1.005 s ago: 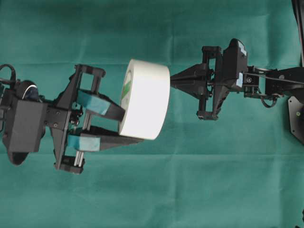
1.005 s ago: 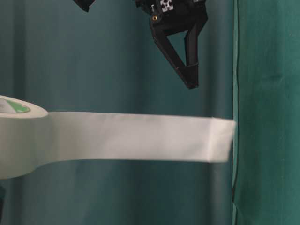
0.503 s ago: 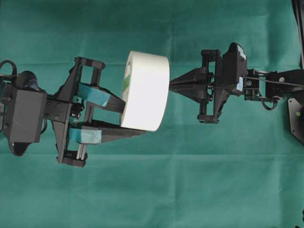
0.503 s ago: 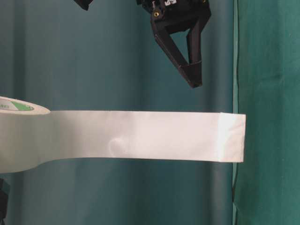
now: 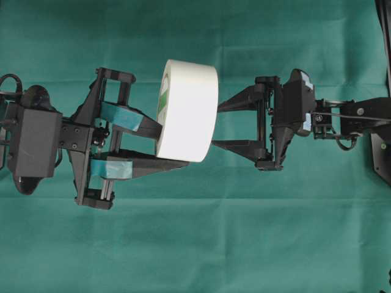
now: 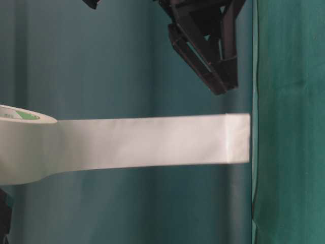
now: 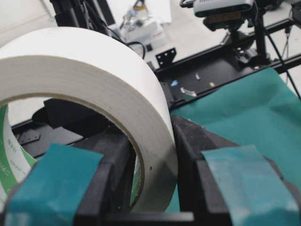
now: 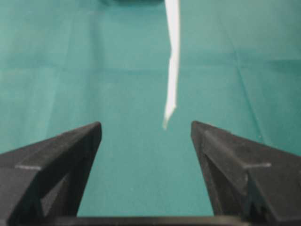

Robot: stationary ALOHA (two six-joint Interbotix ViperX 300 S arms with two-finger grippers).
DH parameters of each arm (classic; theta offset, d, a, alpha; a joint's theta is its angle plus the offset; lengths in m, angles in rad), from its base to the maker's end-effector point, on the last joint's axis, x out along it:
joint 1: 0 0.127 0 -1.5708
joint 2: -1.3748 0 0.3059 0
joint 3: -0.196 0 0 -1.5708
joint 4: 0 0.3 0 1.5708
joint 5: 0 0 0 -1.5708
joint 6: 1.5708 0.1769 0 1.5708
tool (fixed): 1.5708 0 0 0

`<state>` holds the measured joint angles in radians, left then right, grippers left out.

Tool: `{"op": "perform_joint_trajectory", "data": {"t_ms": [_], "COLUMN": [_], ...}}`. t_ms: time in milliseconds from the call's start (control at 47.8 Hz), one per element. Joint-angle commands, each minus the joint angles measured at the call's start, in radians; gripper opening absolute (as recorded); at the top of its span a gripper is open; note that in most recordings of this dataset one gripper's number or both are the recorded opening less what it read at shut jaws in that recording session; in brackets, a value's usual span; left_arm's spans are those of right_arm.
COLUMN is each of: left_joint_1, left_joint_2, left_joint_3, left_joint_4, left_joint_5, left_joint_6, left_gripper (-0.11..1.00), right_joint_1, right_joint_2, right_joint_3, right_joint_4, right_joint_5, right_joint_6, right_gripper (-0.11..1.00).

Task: Peel off the duct tape with your right arm.

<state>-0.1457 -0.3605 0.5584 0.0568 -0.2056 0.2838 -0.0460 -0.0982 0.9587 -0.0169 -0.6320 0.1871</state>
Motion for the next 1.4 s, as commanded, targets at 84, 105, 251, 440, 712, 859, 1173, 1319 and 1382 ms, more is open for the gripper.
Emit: {"op": "perform_joint_trajectory", "data": {"t_ms": [84,105,251,440,712,859,1173,1319,1382], "left_joint_1": [0.002,0.003,0.002,0.003,0.002,0.003,0.003,0.003,0.002], "left_joint_2": [-0.029,-0.029,-0.029,-0.029,-0.037,-0.040,-0.040,-0.041,-0.041], "left_joint_3": [-0.023,-0.025,-0.025,-0.025,-0.023,-0.017,-0.014,-0.014,-0.014], "left_joint_4": [-0.002,-0.002,-0.002,-0.002,-0.002,-0.002,-0.002,-0.002,-0.002], "left_joint_5": [-0.017,-0.017,-0.017,-0.017,-0.029,-0.034,-0.035,-0.038,-0.041], "left_joint_6": [0.002,0.002,0.003,0.003,0.005,0.005,0.005,0.005,0.005], "left_gripper": [0.20,0.20,0.20,0.20,0.20,0.20,0.20,0.20,0.20], "right_joint_1": [-0.003,-0.003,-0.003,-0.003,-0.003,-0.003,-0.003,-0.003,-0.003], "right_joint_2": [0.021,0.025,0.051,0.078,0.112,0.124,0.132,0.137,0.137], "right_joint_3": [-0.038,-0.041,-0.061,-0.086,-0.117,-0.133,-0.147,-0.144,-0.144], "right_joint_4": [0.002,0.002,0.002,0.002,0.002,0.002,0.003,0.003,0.003], "right_joint_5": [-0.015,-0.014,-0.015,-0.015,-0.014,-0.015,-0.025,-0.026,-0.034], "right_joint_6": [-0.002,-0.002,0.000,0.000,0.000,0.000,-0.002,-0.002,-0.003], "right_gripper": [0.45,0.45,0.45,0.45,0.45,0.45,0.38,0.06,-0.03]}}
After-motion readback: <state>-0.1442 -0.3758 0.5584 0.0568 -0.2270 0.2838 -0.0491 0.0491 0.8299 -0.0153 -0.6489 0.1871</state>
